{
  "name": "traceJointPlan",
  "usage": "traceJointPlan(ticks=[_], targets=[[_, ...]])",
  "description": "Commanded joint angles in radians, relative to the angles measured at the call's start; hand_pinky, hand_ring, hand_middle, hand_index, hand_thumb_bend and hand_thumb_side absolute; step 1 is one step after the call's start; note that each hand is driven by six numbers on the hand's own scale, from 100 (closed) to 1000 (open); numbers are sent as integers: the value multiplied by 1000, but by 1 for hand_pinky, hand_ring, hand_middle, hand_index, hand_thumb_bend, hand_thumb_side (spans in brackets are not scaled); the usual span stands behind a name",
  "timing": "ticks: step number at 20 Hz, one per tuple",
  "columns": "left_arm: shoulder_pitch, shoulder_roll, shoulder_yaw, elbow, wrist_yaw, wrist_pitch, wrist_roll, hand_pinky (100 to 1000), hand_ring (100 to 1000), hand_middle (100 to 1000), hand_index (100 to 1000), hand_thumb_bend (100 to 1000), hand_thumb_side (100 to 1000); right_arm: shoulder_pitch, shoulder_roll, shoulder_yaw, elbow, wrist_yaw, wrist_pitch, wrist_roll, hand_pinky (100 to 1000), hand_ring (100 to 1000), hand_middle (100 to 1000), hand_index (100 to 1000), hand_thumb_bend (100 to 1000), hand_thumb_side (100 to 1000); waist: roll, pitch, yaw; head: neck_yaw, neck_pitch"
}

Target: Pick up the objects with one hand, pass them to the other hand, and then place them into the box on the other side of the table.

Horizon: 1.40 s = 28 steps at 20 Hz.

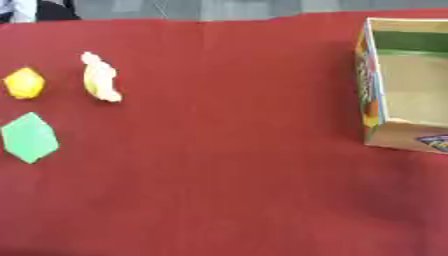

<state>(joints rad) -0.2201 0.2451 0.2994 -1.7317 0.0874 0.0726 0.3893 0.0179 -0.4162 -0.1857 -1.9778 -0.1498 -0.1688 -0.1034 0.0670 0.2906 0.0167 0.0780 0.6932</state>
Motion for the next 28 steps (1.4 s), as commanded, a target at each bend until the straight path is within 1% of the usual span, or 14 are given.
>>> traceJointPlan(ticks=[1,4,8,12,14,16,18,19,22,25,26,28], targets=[[-11,33,13,-13,4,0,1,772,701,664,831,546,605,-4,-16,-12,-22,-12,4,-3,866,879,765,865,100,514,-4,-15,3,1,8],[-12,53,12,-12,1,0,2,777,717,672,835,544,603,-1,-26,-16,-22,-27,2,-6,868,885,770,867,100,508,-4,-17,5,3,11],[-4,86,6,-7,-3,0,-2,781,724,678,838,543,603,8,-40,-20,-22,-41,-2,-9,870,896,778,869,100,507,-7,-20,3,-14,14],[8,115,2,-2,0,3,-8,783,727,680,843,545,603,17,-43,-24,-22,-43,-11,-8,871,901,784,870,100,504,-11,-20,0,-40,52],[13,135,0,-2,10,5,-14,785,728,676,848,547,603,20,-45,-25,-22,-43,-16,-7,871,900,783,869,100,503,-12,-20,-1,-43,56],[17,175,-8,-9,27,10,-27,788,734,678,851,549,600,23,-47,-25,-22,-40,-19,-6,870,896,779,868,100,501,-11,-20,-1,-42,53],[26,247,-26,-16,40,29,-48,795,745,680,854,559,594,27,-50,-24,-22,-37,-22,-5,869,893,776,866,100,498,-8,-22,-1,-36,49],[33,299,-43,-16,45,46,-69,800,751,685,857,567,596,29,-53,-25,-22,-35,-25,-5,869,892,775,866,100,496,-6,-23,0,-34,48],[51,459,-95,-4,61,118,-144,817,770,699,856,597,581,41,-61,-25,-22,-26,-34,-6,868,889,773,865,100,493,0,-28,3,-33,51],[55,623,-158,3,72,193,-241,833,789,723,862,628,569,48,-69,-21,-22,-19,-38,-4,868,888,773,865,100,493,5,-33,7,-32,53],[52,668,-177,3,68,217,-277,836,792,726,862,633,566,50,-71,-20,-22,-18,-39,-3,868,888,773,865,100,494,6,-35,8,-31,53],[45,755,-214,-2,57,260,-345,845,807,743,864,672,544,53,-75,-17,-22,-16,-42,-1,868,888,773,865,100,489,8,-38,9,-27,50]])
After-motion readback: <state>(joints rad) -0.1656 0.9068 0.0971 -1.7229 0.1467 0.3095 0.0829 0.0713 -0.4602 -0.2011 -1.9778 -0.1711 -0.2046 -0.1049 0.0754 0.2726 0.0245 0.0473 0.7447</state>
